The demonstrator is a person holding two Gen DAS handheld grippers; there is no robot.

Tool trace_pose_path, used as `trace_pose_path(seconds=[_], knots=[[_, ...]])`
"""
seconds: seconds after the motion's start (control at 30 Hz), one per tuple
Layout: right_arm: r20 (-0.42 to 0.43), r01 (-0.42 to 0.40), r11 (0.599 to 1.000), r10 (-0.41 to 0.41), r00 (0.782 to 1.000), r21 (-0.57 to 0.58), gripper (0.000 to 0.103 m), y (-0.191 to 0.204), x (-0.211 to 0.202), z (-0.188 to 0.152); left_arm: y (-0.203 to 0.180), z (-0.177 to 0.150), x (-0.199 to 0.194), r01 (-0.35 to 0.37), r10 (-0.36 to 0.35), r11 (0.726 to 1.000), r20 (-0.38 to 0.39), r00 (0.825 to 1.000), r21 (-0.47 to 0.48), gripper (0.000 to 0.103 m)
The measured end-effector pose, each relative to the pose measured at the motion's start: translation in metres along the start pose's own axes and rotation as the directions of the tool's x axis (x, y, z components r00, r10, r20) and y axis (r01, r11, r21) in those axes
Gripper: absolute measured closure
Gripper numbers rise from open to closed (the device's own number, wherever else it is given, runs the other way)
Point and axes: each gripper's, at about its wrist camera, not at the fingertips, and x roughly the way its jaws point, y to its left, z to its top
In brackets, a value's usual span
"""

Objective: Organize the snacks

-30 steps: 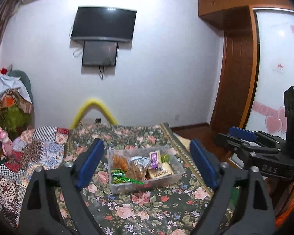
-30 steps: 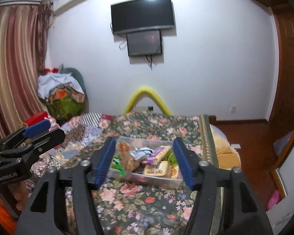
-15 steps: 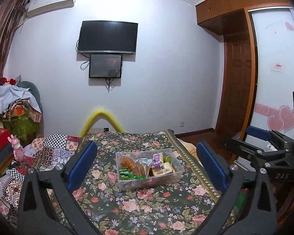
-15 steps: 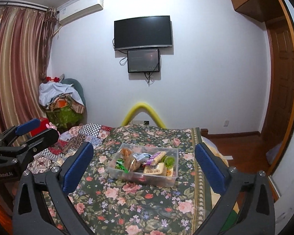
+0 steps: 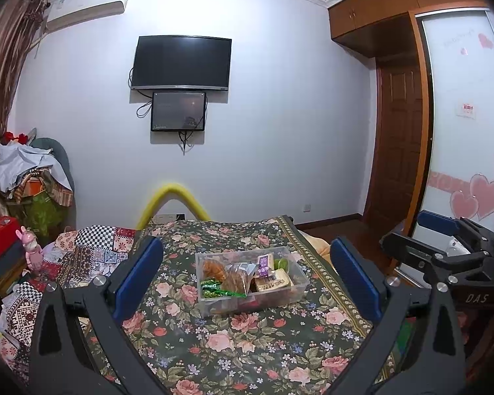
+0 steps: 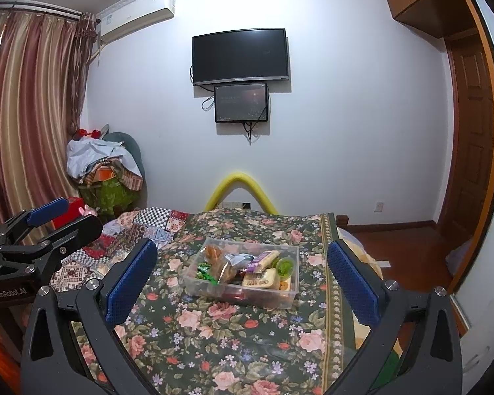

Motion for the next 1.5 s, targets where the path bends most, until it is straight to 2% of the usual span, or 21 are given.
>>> trace_pose_path(seconds=[1.2,1.5], knots=[[-0.007,-0.002,1.0,0.002,1.0,0.023,0.0,-0.0045,-0.0014,0.0018,-0.0077,-0.0045,0.0042,0.027,-0.027,1.0,-0.028,0.999,0.012,0.0],[-0.005,0.005,1.0,-0.005,1.0,0.025,0.0,-0.004,-0.0009,0.0011,-0.0051,-0.005,0.0037,0.033,-0.033,0.999,-0.016,0.999,-0.011,0.0]])
